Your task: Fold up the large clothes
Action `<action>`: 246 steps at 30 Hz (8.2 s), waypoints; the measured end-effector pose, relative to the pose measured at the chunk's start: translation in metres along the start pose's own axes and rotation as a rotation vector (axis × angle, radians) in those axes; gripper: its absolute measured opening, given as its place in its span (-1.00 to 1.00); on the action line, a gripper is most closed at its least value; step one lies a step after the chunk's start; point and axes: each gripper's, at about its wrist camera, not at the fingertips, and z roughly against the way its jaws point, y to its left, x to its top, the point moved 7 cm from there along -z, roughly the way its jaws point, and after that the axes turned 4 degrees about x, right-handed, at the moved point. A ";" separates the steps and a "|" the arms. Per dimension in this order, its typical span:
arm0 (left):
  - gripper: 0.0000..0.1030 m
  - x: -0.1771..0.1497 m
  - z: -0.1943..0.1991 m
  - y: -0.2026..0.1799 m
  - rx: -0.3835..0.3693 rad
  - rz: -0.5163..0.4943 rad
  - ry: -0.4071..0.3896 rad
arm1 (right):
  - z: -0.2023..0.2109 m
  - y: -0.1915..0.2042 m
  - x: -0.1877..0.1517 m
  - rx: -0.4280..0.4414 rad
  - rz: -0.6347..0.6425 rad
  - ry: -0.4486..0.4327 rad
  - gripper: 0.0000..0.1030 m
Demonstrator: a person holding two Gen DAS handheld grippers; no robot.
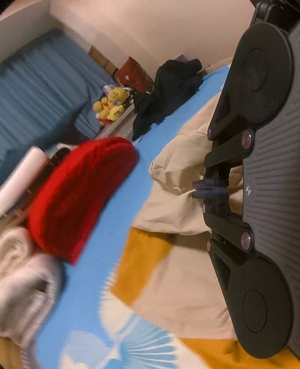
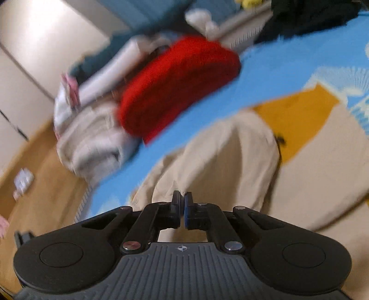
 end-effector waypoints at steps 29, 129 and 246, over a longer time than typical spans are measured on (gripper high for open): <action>-0.76 -0.090 -0.081 -0.024 0.210 -0.120 0.350 | -0.042 -0.059 -0.070 -0.378 -0.055 0.348 -0.43; -0.50 -0.216 0.290 0.166 0.450 -0.098 0.358 | 0.304 -0.153 -0.182 -0.700 0.117 0.249 -0.49; -0.63 -0.092 0.131 0.092 0.283 -0.348 0.302 | 0.232 -0.168 -0.024 -0.569 0.306 0.115 -0.98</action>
